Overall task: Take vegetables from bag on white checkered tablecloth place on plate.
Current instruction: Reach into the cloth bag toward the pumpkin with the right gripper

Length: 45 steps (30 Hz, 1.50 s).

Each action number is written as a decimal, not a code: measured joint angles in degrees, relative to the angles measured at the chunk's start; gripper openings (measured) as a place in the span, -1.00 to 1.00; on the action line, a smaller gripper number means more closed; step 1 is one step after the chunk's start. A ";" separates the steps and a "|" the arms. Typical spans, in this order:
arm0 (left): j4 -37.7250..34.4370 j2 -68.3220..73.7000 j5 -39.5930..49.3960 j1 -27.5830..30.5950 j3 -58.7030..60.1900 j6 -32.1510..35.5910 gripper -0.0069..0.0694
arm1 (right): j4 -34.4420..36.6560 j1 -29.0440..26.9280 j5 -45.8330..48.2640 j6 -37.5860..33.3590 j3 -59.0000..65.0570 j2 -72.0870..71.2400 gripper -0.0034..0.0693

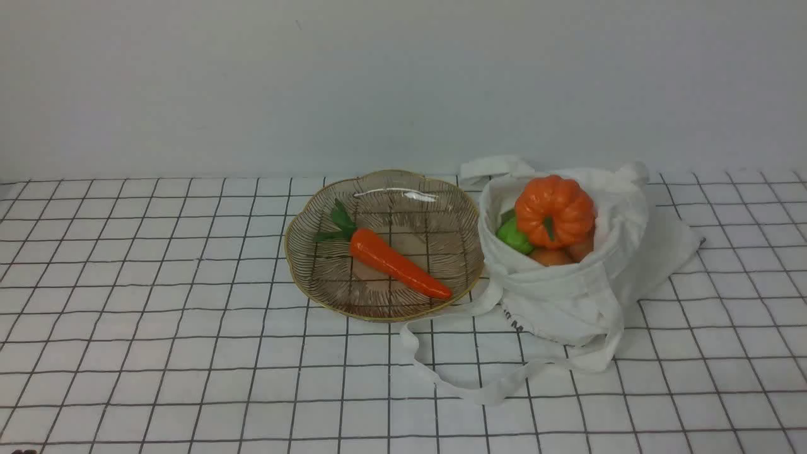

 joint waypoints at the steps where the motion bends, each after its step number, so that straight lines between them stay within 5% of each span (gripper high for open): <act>1: 0.00 0.00 0.00 0.00 0.00 0.00 -0.84 | 0.00 0.00 0.00 0.00 0.00 0.00 -0.95; 45: 0.00 0.00 0.00 0.00 0.00 0.00 -0.84 | 1.35 0.00 -0.54 0.53 0.00 0.00 -0.95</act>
